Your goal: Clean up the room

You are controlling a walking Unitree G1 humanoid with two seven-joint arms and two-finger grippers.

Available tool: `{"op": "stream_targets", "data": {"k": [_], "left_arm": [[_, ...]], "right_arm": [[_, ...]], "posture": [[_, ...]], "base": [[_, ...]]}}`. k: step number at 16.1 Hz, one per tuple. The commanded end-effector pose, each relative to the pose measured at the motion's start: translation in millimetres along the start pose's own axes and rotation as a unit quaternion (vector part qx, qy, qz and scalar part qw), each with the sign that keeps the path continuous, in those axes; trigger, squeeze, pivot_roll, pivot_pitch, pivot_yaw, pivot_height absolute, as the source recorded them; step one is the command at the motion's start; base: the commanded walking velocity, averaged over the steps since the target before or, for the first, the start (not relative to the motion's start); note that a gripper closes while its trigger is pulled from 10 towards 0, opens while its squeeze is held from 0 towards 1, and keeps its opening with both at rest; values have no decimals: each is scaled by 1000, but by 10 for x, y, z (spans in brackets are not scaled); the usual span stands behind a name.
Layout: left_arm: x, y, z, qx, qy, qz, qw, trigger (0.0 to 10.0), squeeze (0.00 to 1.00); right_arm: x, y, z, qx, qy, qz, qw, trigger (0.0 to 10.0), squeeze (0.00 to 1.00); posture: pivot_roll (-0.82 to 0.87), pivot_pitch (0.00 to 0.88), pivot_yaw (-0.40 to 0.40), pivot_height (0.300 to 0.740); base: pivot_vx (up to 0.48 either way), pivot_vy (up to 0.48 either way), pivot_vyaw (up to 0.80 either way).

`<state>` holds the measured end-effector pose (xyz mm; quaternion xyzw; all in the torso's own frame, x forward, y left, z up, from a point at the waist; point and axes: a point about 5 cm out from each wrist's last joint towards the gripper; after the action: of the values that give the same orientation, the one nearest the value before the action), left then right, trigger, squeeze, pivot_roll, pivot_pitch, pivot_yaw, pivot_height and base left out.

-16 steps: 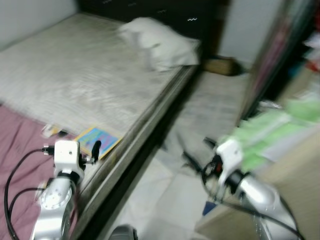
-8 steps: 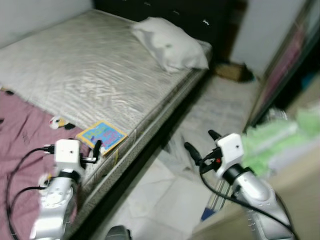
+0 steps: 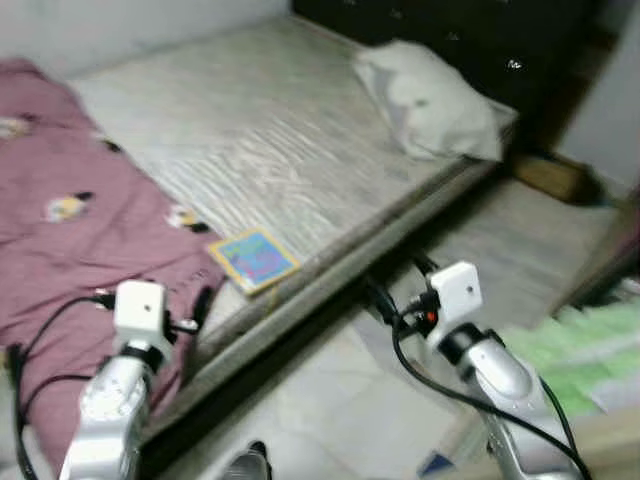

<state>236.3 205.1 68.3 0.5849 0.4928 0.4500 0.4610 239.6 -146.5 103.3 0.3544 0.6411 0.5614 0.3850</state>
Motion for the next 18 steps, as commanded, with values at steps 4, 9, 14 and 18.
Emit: {"op": "stream_targets", "data": {"k": [4,9,14,18], "left_arm": [[-28,16,-14,-3,-14,17,1000,10000,0],[-23,24,-18,-3,-11,3,1000,10000,0],[-14,13,-12,0,-9,-4,1000,10000,0],[-7,13,-5,1,-8,-6,1000,10000,0]], "right_arm": [[-58,-5,-32,3,-5,-7,1000,10000,0],[-63,-10,-25,2,-6,-4,1000,10000,0],[-60,-8,-19,1,-7,-5,1000,10000,0],[-63,-10,-19,2,-7,-6,1000,10000,0]], "posture": [[-55,79,-31,740],[-55,79,-31,740],[-52,80,-31,740],[-53,80,-30,740]], "base": [[0,0,788],[0,0,245],[0,49,0],[0,227,0]]}}
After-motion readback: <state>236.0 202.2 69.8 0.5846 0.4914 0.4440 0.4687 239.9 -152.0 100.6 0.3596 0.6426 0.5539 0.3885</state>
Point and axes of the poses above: a point about 5 cm out from each wrist's last joint towards the gripper, its own z axis pointing out of the wrist towards the gripper, its own y axis along the axis of the wrist's last joint, x = y × z, and after that the axes turned 1 degree about -z, right-handed
